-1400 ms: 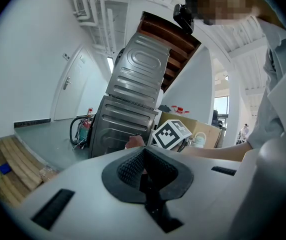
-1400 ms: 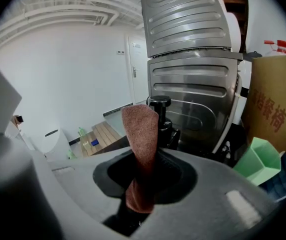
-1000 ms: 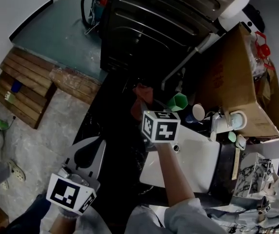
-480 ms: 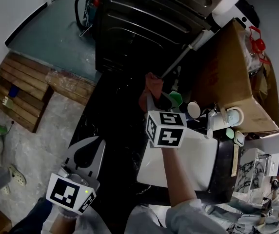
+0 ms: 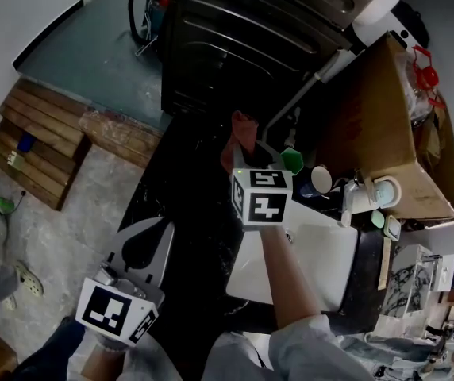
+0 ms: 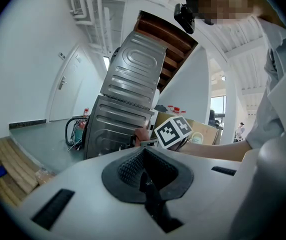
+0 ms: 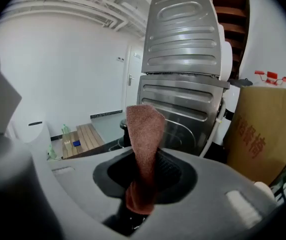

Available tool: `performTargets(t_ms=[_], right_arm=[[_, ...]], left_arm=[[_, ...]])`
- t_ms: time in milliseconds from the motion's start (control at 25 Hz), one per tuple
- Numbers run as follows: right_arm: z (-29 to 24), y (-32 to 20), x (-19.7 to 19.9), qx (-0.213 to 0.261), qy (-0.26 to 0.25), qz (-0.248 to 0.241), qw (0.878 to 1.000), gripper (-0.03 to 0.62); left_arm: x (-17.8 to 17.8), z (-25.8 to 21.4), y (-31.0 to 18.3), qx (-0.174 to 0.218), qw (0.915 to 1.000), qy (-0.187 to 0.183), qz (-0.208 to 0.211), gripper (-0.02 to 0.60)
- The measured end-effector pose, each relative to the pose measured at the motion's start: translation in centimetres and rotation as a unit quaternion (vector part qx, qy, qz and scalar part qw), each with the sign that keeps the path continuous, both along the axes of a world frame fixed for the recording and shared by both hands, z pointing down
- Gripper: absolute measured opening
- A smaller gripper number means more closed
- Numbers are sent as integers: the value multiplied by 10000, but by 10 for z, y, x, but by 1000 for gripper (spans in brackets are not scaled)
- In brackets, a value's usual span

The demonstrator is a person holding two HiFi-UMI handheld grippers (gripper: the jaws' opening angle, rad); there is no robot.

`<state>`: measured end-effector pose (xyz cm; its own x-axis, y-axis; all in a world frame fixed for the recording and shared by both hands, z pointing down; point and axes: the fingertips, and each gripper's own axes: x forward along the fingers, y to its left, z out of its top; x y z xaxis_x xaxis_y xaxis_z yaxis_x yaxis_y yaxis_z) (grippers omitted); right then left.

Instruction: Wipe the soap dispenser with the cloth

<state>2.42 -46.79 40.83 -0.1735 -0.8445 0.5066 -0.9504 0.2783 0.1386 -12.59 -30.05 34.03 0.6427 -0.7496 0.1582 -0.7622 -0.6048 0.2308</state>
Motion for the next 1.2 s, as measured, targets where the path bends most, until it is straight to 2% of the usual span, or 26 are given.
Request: performTargets(t_ms=[280,440,760,1080,1200], right_arm=[[29,16,10,-373,-276,145,9988,78],[21,31,20,-272,-582,300,9975,78],[-62,87,46,903,-1317,736,9844,78],[-148,164,60,1971,-1617,966,9621,78],[-167,188,71,2262,-1552,1139,9549,78]], left_arm=[[0,2,2,-24,10000,12,59,3],[5,1,5,-2,9998,35,172,3],[12,-3,11,69,9988,119,480,3],[22,-13,23,213,9964,171,803,3],[29,-18,30,274,9957,158,866,3]])
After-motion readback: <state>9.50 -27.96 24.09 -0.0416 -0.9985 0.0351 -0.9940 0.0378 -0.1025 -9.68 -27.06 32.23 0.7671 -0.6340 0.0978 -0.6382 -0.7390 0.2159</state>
